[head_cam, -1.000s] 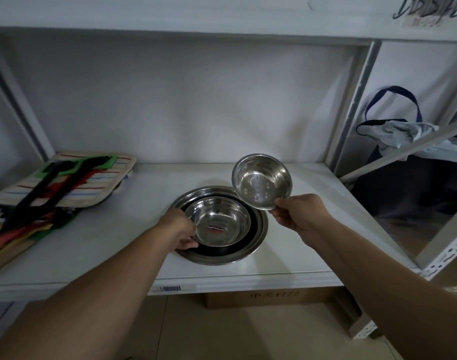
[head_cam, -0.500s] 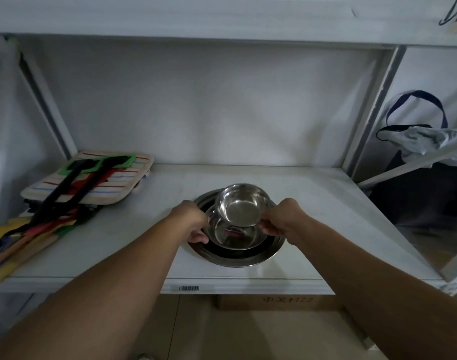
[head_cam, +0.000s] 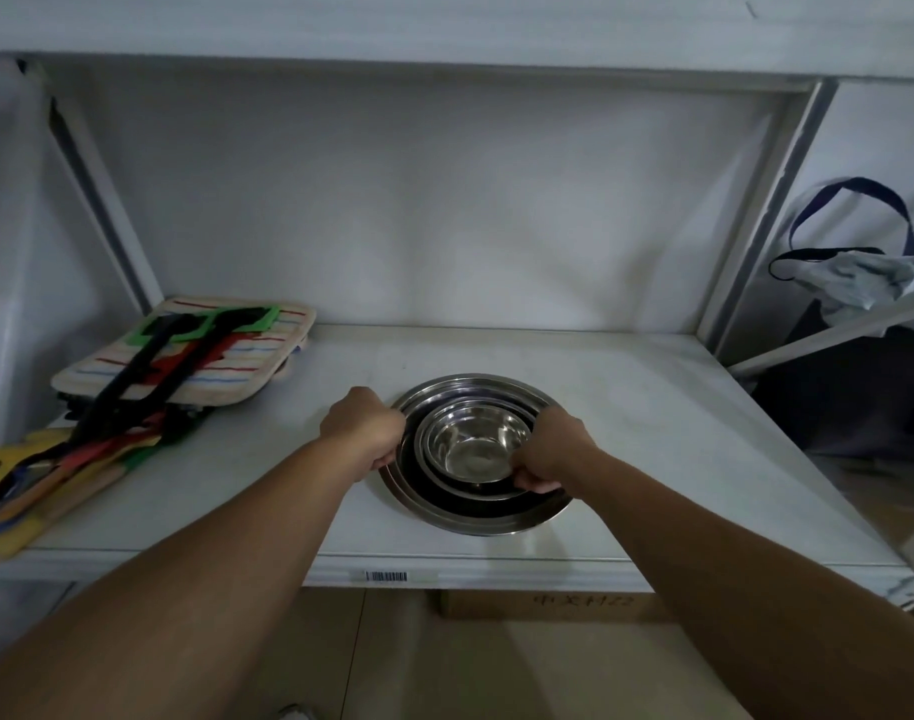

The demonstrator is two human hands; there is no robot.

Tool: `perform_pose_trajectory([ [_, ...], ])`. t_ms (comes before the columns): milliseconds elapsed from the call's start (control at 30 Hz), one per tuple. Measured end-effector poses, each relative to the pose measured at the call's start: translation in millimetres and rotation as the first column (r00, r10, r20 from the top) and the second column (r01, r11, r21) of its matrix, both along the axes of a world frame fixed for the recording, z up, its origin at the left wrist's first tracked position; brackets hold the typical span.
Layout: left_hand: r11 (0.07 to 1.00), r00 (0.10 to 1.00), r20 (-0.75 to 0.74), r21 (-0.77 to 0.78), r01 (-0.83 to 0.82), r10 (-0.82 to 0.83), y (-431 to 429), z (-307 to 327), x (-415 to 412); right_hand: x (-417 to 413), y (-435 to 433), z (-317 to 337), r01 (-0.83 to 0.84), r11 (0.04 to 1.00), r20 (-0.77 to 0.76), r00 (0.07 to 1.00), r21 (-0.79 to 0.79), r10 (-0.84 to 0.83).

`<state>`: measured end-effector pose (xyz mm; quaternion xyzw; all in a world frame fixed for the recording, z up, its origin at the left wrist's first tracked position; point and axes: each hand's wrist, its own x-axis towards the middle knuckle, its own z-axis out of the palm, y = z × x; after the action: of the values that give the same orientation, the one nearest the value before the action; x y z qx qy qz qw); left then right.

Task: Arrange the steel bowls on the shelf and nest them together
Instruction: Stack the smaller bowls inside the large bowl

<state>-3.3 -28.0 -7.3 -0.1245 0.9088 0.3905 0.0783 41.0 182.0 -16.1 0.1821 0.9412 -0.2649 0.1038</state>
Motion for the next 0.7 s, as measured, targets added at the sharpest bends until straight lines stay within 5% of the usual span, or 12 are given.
perform_pose_trajectory([
  [300,0.98,0.994,-0.012,-0.17,0.101,-0.105,-7,10,6,8,32,18,0.101,0.993,-0.249,0.965,0.06,-0.083],
  [400,0.987,0.986,0.083,-0.064,0.147,-0.141,-6,5,9,16,51,14,0.103,0.99,-0.186,0.979,0.093,-0.085],
  [567,0.986,0.969,0.198,0.107,0.131,-0.15,2,-2,10,15,53,0,0.15,0.949,-0.058,0.983,-0.277,-0.172],
  [700,0.982,0.965,0.184,0.067,0.177,-0.187,12,-4,4,3,41,3,0.089,0.976,-0.053,0.993,-0.2,-0.101],
])
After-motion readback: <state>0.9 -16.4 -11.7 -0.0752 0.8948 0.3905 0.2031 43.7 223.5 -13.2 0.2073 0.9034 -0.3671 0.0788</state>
